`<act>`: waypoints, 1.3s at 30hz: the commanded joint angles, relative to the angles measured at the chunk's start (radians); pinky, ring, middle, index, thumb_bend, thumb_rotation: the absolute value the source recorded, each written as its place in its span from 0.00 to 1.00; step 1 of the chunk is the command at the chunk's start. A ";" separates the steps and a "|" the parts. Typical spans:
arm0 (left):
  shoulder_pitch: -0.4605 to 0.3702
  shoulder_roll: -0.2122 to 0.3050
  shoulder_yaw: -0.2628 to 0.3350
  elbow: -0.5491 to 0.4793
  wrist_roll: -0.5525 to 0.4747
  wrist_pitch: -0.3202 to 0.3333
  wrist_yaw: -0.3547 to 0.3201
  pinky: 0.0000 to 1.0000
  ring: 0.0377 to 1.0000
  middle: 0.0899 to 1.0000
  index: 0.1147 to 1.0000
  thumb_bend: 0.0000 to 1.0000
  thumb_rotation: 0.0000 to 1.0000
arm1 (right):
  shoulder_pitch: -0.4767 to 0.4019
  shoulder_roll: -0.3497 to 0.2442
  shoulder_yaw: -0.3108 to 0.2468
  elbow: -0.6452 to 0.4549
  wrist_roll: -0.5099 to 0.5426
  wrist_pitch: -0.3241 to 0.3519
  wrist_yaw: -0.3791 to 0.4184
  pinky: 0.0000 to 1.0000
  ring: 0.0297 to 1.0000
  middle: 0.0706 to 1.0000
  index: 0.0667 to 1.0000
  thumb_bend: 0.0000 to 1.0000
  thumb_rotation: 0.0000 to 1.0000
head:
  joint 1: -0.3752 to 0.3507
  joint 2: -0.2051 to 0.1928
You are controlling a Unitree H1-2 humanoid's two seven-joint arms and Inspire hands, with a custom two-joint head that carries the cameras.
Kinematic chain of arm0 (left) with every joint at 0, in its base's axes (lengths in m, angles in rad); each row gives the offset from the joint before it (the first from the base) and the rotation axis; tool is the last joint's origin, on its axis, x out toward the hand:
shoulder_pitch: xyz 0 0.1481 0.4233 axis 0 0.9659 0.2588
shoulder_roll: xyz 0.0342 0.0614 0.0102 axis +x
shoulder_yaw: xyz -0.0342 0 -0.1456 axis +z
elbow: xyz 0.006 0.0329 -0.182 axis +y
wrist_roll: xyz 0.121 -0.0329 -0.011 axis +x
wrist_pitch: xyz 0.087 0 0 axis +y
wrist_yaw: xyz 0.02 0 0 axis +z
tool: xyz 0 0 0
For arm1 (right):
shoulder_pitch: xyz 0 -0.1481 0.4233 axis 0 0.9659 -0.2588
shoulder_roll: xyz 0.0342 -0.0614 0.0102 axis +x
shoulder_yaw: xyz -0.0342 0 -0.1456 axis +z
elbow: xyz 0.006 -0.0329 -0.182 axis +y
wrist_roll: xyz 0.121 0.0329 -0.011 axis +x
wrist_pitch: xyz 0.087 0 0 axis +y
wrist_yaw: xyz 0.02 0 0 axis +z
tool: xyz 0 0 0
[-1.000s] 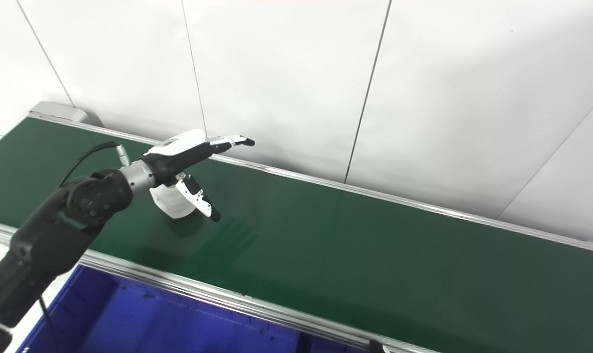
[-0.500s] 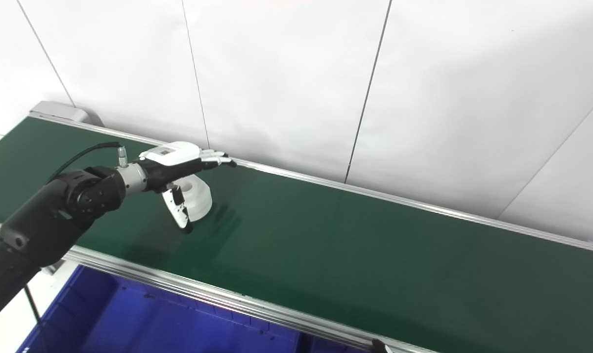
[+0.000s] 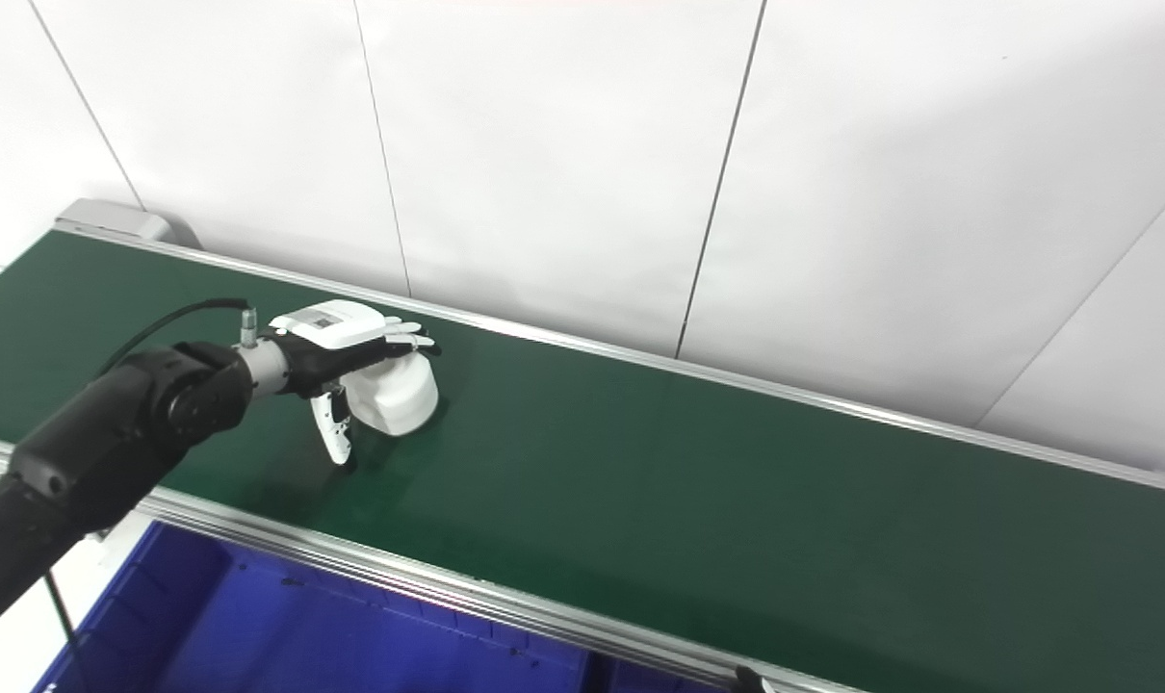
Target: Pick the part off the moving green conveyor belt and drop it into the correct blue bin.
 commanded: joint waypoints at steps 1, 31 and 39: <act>-0.017 -0.022 0.000 0.037 0.013 -0.068 0.132 0.96 0.95 0.96 0.88 0.90 0.00 | 0.004 -0.005 -0.006 -0.028 0.020 -0.019 0.009 0.84 0.88 0.89 0.91 0.83 0.32 | -0.002 0.001; 0.200 -0.210 0.190 -0.042 -0.409 -0.310 0.364 0.38 0.46 0.48 0.40 0.47 0.00 | 0.028 0.014 -0.012 -0.115 0.019 0.016 0.017 0.78 0.82 0.86 0.87 0.86 0.32 | -0.101 0.136; 0.483 -0.196 0.199 -0.373 -0.525 -0.291 0.275 0.40 0.47 0.46 0.40 0.48 0.00 | 0.026 0.033 -0.003 -0.198 -0.011 0.099 0.032 0.76 0.80 0.84 0.86 0.89 0.34 | -0.184 0.194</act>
